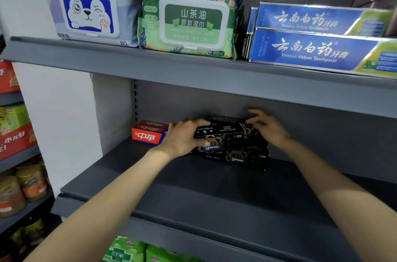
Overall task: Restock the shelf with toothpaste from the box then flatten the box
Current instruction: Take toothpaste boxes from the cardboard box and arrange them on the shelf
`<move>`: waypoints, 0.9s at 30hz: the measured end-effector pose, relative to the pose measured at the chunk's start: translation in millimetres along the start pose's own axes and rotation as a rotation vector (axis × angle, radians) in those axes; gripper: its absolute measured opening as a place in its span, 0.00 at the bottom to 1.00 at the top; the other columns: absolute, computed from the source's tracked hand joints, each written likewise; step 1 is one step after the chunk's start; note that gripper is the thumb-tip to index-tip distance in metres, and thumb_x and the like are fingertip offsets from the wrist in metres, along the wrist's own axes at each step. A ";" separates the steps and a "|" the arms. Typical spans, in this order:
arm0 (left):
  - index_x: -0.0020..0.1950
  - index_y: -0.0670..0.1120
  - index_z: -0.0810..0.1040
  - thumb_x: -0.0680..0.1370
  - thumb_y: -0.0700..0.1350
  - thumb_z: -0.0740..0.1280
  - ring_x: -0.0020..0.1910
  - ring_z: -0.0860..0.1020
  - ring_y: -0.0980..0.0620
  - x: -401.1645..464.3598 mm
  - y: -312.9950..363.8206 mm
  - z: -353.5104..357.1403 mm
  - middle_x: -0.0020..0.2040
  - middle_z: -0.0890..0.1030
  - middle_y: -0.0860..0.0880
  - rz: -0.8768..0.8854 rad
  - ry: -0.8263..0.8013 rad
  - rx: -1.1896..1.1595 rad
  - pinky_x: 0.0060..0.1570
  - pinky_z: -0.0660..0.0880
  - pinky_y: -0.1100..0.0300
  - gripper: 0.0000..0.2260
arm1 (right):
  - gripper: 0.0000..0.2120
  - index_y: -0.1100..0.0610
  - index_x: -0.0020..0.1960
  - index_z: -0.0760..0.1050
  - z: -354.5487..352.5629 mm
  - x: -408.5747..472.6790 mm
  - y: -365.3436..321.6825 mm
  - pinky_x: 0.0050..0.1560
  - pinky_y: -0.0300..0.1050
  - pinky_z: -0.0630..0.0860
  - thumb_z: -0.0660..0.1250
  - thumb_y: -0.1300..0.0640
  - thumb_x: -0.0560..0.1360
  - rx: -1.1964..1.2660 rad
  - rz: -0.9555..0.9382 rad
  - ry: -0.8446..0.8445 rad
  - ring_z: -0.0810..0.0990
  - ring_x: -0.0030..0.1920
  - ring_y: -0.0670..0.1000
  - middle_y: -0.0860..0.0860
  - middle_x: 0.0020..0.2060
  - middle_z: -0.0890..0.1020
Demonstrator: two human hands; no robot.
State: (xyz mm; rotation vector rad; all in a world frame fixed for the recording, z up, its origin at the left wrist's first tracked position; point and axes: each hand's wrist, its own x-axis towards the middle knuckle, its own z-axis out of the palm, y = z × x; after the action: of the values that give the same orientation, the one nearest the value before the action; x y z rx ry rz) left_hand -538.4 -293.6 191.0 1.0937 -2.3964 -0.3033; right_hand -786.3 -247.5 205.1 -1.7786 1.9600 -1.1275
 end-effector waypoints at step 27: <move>0.78 0.52 0.53 0.75 0.43 0.70 0.77 0.53 0.47 63.2 14.6 34.6 0.78 0.53 0.45 0.067 -0.194 0.020 0.73 0.52 0.58 0.37 | 0.25 0.62 0.68 0.70 8.0 -38.4 29.9 0.67 0.33 0.57 0.69 0.54 0.74 -0.249 -0.036 0.260 0.68 0.69 0.52 0.55 0.67 0.69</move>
State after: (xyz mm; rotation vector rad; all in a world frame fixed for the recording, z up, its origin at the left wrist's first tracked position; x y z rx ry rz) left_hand -601.2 -331.7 188.3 1.0320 -2.6059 -0.3785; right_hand -794.4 -216.3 167.8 -1.8737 2.3175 -1.2249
